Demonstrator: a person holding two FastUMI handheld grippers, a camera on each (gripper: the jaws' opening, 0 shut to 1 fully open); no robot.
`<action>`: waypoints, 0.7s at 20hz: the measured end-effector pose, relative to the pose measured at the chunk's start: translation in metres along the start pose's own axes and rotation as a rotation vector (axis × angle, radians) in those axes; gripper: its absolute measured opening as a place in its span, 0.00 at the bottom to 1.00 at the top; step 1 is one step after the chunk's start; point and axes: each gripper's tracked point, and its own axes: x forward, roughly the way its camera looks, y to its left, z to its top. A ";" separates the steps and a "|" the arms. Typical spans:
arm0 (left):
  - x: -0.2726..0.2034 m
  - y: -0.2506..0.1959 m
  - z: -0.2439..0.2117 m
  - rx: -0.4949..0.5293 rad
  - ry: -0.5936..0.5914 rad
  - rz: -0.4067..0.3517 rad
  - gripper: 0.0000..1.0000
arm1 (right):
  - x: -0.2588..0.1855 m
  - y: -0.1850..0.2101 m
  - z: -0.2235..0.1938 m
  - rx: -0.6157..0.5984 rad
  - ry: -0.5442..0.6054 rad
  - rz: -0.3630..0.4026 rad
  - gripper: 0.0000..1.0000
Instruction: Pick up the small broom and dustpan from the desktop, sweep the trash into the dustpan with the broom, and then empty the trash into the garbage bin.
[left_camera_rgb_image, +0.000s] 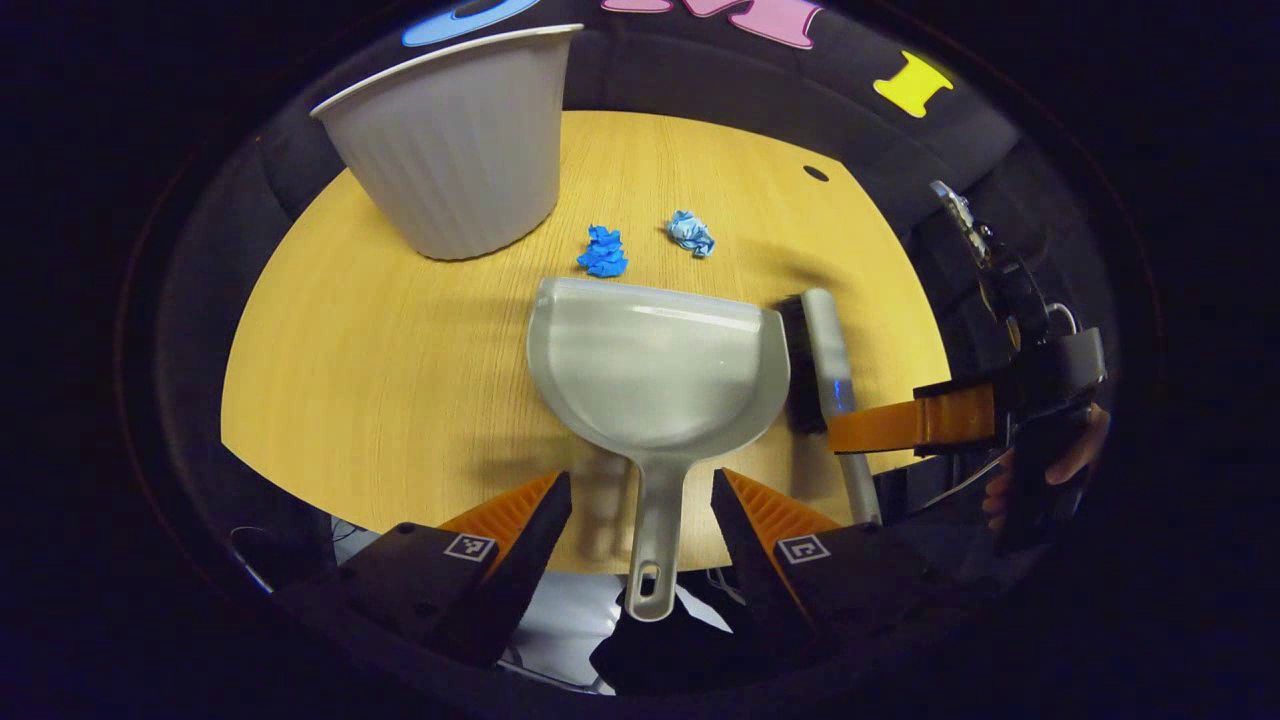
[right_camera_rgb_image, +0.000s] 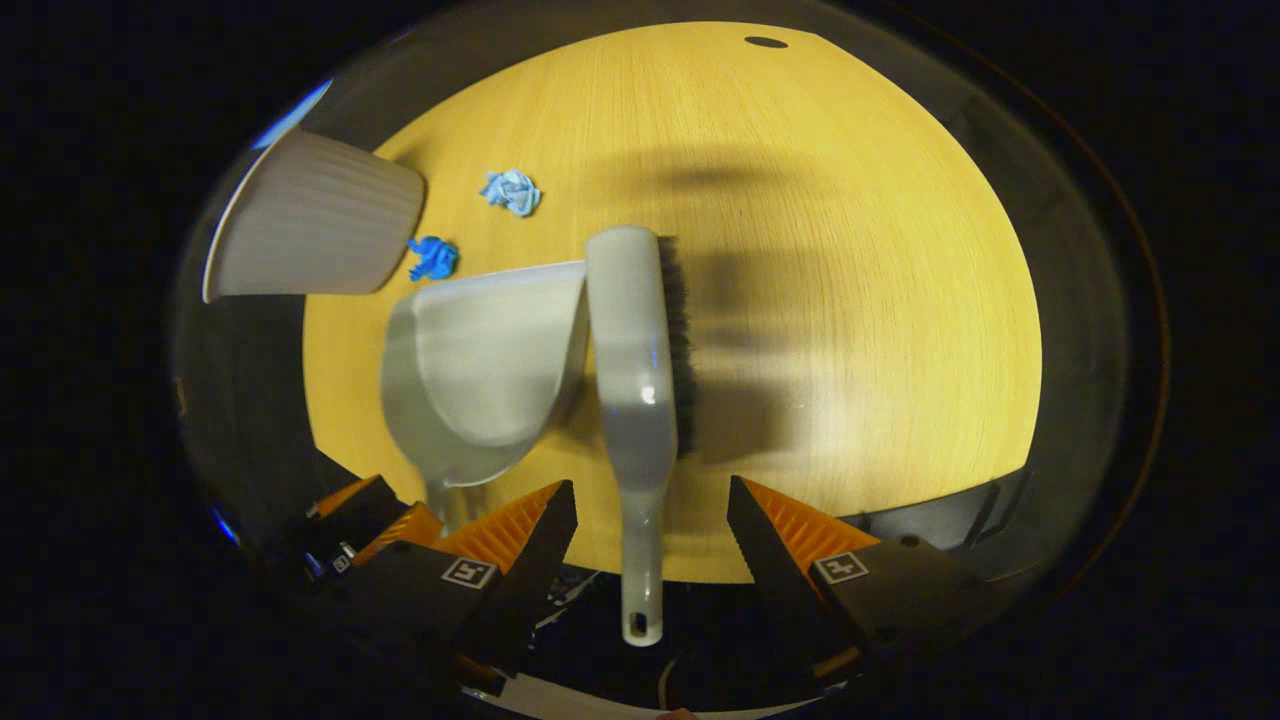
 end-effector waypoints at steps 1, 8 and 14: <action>0.001 0.001 0.000 0.020 0.022 0.014 0.84 | 0.006 0.000 0.001 -0.015 0.025 -0.013 0.99; -0.001 -0.017 0.002 0.002 0.145 -0.011 0.71 | 0.024 0.016 -0.001 -0.086 0.068 -0.045 0.94; 0.002 -0.019 0.000 0.006 0.253 -0.039 0.51 | 0.029 0.008 0.010 -0.001 0.053 -0.082 0.79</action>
